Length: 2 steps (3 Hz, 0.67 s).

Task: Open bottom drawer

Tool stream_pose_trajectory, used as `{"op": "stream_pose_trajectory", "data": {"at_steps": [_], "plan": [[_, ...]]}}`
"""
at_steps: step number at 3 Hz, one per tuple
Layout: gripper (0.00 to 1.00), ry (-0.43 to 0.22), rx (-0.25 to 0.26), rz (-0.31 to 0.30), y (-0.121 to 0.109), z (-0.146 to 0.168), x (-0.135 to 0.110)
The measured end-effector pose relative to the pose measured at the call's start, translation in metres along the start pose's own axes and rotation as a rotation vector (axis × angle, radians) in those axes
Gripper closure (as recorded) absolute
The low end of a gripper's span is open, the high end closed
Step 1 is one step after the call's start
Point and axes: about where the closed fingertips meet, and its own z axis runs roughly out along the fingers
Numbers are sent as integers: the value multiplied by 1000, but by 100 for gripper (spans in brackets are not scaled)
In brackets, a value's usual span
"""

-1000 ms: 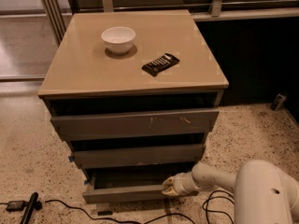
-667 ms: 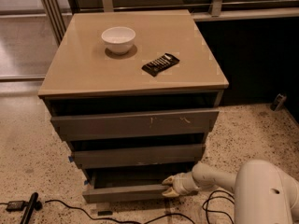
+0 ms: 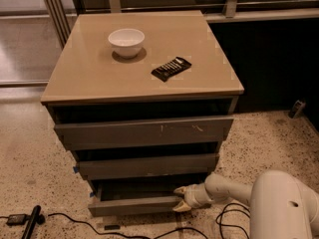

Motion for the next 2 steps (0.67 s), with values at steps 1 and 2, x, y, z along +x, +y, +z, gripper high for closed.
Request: {"op": "stream_pose_trajectory", "data": {"at_steps": [1, 2], "plan": [[100, 0, 0, 0, 0, 0, 0], [100, -13, -1, -16, 22, -14, 7]]}}
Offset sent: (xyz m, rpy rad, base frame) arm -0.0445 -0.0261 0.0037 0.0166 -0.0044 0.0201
